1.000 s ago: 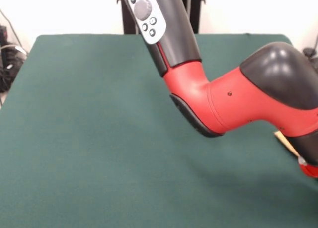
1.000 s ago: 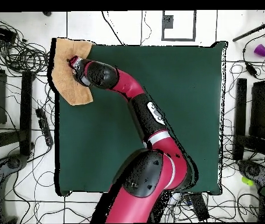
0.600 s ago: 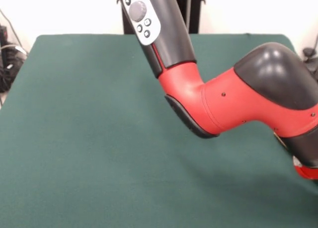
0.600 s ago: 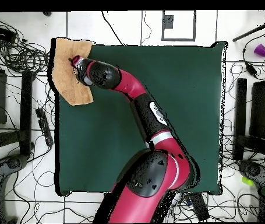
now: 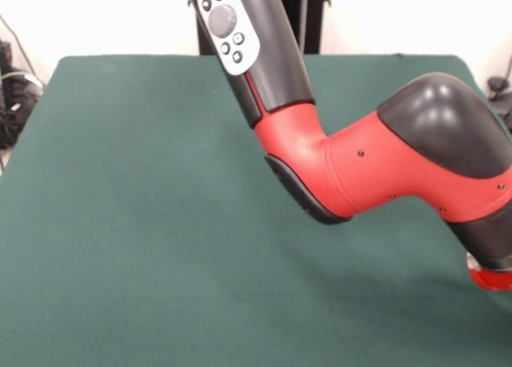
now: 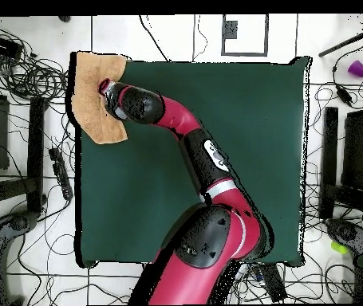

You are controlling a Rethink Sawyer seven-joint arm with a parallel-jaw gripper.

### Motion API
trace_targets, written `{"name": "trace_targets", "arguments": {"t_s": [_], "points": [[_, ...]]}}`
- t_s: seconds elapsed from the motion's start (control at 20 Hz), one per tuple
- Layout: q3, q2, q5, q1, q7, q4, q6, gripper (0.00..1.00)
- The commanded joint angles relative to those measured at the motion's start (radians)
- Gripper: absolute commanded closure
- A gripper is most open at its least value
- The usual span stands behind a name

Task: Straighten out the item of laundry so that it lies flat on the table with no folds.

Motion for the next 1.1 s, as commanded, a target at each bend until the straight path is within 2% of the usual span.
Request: {"name": "trace_targets", "arguments": {"t_s": [0.05, 0.55, 1.1], "points": [[-0.03, 0.023, -0.063, -0.036, -0.24, 0.029, 0.1, 1.0], [-0.028, -0.03, -0.087, -0.181, -0.382, 0.146, 0.264, 1.0], [0.003, -0.051, -0.184, -0.313, -0.493, 0.243, 0.349, 1.0]]}}
